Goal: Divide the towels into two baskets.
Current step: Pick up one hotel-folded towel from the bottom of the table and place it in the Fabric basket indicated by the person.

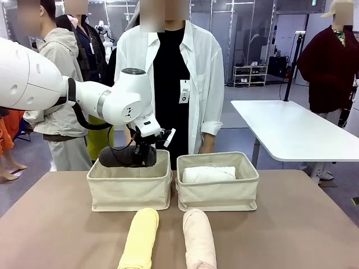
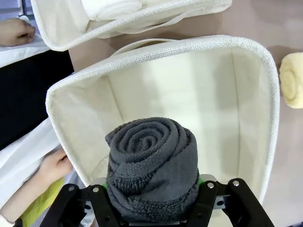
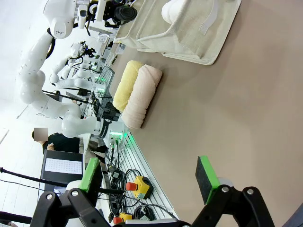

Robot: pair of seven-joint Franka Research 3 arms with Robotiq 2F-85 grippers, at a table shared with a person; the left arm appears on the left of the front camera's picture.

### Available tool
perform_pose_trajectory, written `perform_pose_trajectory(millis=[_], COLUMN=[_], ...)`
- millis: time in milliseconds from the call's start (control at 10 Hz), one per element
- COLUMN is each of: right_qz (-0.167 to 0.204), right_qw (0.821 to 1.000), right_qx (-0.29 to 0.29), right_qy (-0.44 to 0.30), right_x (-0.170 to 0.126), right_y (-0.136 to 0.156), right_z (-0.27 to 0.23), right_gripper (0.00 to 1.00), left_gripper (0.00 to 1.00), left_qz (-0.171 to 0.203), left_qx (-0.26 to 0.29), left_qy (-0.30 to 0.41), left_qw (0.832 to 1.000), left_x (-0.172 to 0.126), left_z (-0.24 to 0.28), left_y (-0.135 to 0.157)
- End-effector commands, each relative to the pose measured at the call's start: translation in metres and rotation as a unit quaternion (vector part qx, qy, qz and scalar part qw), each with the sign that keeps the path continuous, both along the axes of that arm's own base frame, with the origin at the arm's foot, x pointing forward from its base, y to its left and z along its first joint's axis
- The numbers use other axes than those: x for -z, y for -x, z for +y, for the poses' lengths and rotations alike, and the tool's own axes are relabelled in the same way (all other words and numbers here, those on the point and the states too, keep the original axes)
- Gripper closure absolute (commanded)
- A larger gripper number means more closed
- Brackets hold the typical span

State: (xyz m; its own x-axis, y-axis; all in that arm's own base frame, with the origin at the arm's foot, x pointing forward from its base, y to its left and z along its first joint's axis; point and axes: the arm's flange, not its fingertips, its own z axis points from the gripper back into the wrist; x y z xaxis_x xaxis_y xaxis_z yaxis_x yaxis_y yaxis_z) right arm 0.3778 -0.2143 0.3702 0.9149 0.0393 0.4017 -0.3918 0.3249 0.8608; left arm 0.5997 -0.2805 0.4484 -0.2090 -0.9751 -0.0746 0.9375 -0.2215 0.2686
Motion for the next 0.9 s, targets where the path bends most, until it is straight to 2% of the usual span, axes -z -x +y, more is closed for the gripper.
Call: perform_pose_trajectory(millis=[0,300,400,800], right_qz=[-0.011,-0.011,-0.011,-0.011], right_qw=[1.0,1.0,1.0,1.0], right_qx=[0.009,0.009,0.009,0.009], right_qy=[0.0,0.0,0.0,0.0], right_x=[0.0,0.0,0.0,0.0], right_y=[0.002,0.002,0.002,0.002], right_z=[0.003,0.003,0.003,0.003], right_gripper=[0.0,0.0,0.0,0.0], left_gripper=[0.0,0.04,0.04,0.04], left_qz=[-0.004,-0.004,-0.003,-0.003], left_qx=[-0.005,-0.025,-0.005,-0.005], left_qy=[-0.011,-0.006,0.001,0.001], left_qw=[1.0,1.0,1.0,1.0], left_x=[-0.009,-0.014,-0.003,-0.003], left_z=[0.005,0.012,0.004,0.004], left_y=[-0.001,0.004,-0.002,-0.002])
